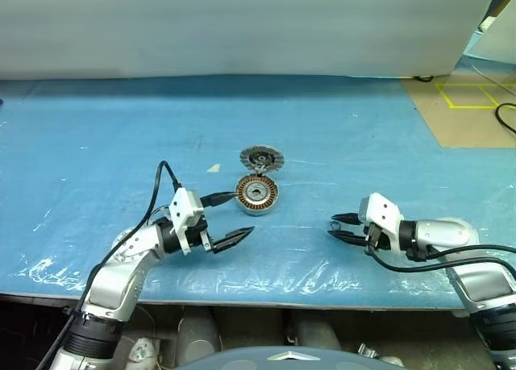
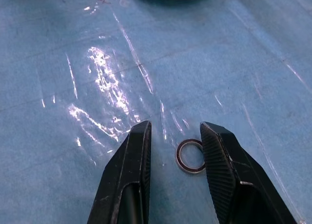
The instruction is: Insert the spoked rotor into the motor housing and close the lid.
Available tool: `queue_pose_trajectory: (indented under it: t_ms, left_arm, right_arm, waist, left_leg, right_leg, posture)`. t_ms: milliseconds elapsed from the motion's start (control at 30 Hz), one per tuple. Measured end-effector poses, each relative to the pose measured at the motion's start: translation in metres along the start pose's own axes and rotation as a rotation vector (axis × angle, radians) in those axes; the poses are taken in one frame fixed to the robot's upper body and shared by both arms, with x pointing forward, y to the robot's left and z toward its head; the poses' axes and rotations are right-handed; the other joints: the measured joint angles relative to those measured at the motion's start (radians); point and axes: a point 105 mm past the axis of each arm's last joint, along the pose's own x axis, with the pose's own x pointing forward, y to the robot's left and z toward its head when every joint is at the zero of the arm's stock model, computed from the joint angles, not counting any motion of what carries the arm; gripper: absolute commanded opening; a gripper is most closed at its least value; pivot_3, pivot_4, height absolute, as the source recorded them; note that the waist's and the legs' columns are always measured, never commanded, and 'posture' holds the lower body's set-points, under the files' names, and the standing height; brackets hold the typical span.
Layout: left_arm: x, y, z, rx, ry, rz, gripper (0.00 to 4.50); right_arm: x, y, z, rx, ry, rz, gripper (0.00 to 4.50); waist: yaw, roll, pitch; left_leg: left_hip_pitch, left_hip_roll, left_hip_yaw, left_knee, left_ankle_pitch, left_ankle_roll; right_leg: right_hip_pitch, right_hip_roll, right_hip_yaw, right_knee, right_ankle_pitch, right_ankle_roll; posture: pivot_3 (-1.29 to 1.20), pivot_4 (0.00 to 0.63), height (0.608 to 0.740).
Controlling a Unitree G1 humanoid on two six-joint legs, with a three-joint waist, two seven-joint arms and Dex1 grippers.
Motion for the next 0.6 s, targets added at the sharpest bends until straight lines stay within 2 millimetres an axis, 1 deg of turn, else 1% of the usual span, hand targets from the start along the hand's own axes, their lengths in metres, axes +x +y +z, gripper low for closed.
queue_pose_trajectory:
  t_ms: [167,600]
  left_arm:
    - [-0.001,0.000,0.000,0.001,0.000,0.002,4.50]
    - [-0.001,0.000,0.000,-0.006,0.011,0.000,4.50]
  right_arm:
    - [0.002,-0.002,-0.007,-0.007,0.026,-0.003,1.63]
    - [-0.001,-0.005,-0.012,-0.009,0.045,-0.013,1.63]
  waist:
    - [0.000,0.000,0.000]
    - [0.000,0.000,0.000]
  left_leg:
    - [0.000,0.000,0.000,0.000,0.000,0.000]
    - [0.000,0.000,0.000,0.000,0.000,0.000]
  right_leg:
    - [0.000,0.000,0.000,0.000,0.000,0.000]
    - [0.000,0.000,0.000,0.000,0.000,0.000]
  posture:
    - [0.00,0.150,0.740]
    - [0.00,0.150,0.740]
